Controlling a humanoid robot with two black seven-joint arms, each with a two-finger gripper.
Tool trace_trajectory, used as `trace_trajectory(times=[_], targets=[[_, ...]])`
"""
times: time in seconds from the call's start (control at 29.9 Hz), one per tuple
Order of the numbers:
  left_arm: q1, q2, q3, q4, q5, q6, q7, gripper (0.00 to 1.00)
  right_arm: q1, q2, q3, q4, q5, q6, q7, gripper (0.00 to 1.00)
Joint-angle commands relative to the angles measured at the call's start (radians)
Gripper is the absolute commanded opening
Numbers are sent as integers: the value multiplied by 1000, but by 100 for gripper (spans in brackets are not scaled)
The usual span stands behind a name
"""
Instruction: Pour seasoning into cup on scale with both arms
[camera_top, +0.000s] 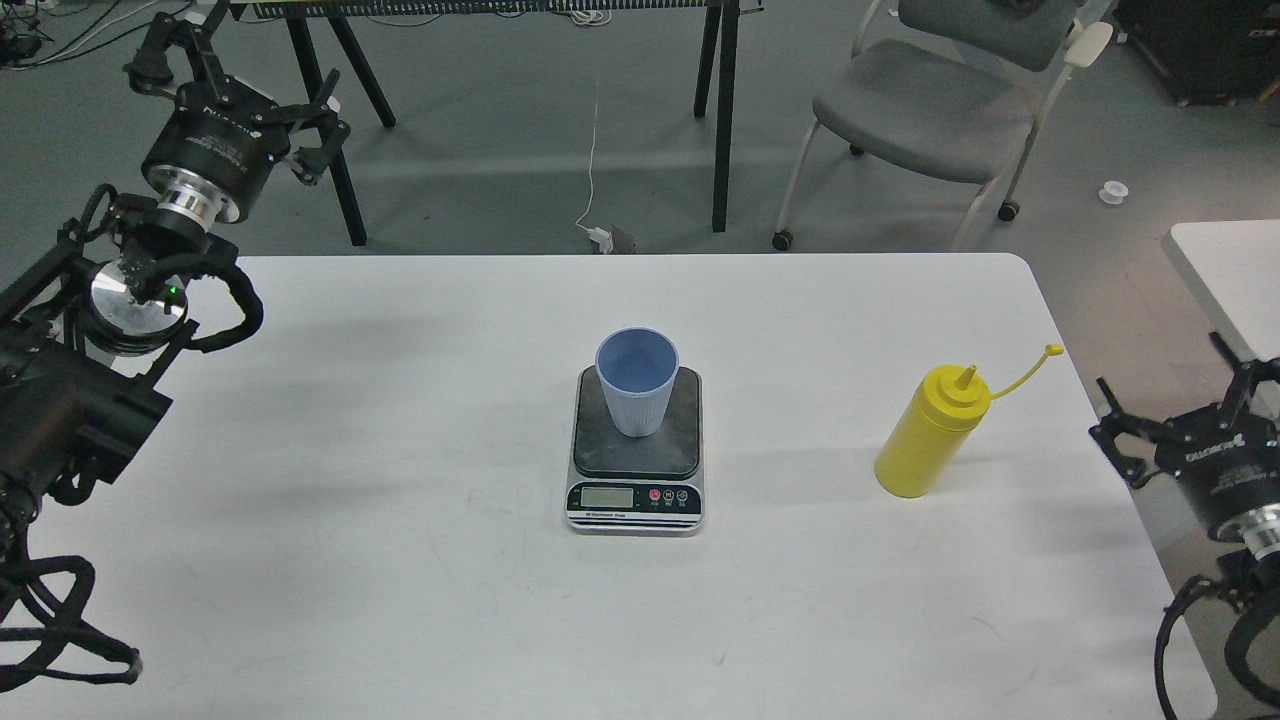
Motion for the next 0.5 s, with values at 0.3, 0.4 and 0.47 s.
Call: trace_trajectory(times=[0.3,0.4,0.47], targets=[[72,3,-71,3,-3,-40,4,99,603,99,-93,-558,-75,0,-2,99],[72,3,-72,3,-4,-40,2,99,677,142,-134,-638,-75,0,1,99],[72,2,-74,2,-4,-40,1,99,686,157,-160,-652,-75,0,1,99]])
